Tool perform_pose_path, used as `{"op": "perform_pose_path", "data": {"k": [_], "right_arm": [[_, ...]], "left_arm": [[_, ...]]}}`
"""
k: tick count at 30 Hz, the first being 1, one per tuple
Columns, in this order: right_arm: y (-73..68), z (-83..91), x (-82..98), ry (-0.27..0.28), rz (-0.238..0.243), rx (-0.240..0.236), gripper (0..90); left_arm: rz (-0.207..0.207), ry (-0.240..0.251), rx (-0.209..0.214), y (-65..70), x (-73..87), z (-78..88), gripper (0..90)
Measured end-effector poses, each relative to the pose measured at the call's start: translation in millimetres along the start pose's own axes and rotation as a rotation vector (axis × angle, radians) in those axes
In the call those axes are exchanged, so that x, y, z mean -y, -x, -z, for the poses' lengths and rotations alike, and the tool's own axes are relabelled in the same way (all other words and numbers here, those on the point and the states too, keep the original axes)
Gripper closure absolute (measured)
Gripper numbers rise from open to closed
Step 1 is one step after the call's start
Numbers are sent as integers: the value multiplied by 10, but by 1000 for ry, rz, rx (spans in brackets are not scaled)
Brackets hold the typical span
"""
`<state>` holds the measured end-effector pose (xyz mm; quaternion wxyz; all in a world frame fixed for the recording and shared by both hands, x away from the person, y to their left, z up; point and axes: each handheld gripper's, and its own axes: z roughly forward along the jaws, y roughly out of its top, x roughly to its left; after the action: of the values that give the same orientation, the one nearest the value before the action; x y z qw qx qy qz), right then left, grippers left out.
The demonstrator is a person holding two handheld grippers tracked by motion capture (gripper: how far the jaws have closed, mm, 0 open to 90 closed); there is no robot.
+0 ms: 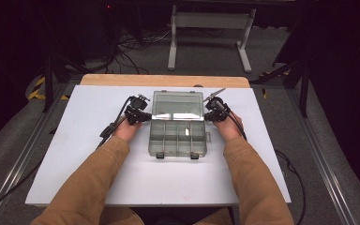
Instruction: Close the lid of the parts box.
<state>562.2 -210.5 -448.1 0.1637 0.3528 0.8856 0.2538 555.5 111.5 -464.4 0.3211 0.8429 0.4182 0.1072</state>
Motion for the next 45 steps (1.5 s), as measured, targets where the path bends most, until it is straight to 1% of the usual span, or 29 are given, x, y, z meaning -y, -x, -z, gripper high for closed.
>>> {"op": "perform_pose_path", "data": {"k": [3,8,11,13,16,25,30,31,34,37,40,42,45], "right_arm": [[1,2,5,8,-4,8,900],[9,19,8,25,-8,16,900],[13,25,8,32,-9,19,900],[17,38,4,43,-13,24,900],[26,62,0,60,-21,28,900],[28,101,-9,90,-24,36,900],[26,119,-13,103,-23,36,900],[25,124,-14,105,-24,37,900],[25,141,-17,113,-25,38,900],[26,151,-18,119,-24,38,900],[24,174,-21,132,-29,39,900],[25,183,-22,137,-29,38,900],[24,206,-25,146,-31,37,900]], "left_arm": [[-3,3,-3,2,3,0,898],[-1,15,-26,10,0,5,897],[-1,22,-29,9,-2,6,897],[4,33,-29,3,-6,18,897],[1,48,-33,-1,-13,42,897],[3,61,-38,7,-21,73,897],[-5,65,-44,5,-30,99,897],[-1,65,-44,9,-31,104,897],[-12,73,-48,10,-35,116,897],[-10,79,-50,19,-37,128,897],[-30,82,-61,23,-47,151,897],[-26,83,-56,23,-51,160,897],[-32,82,-56,29,-62,181,897]]}}
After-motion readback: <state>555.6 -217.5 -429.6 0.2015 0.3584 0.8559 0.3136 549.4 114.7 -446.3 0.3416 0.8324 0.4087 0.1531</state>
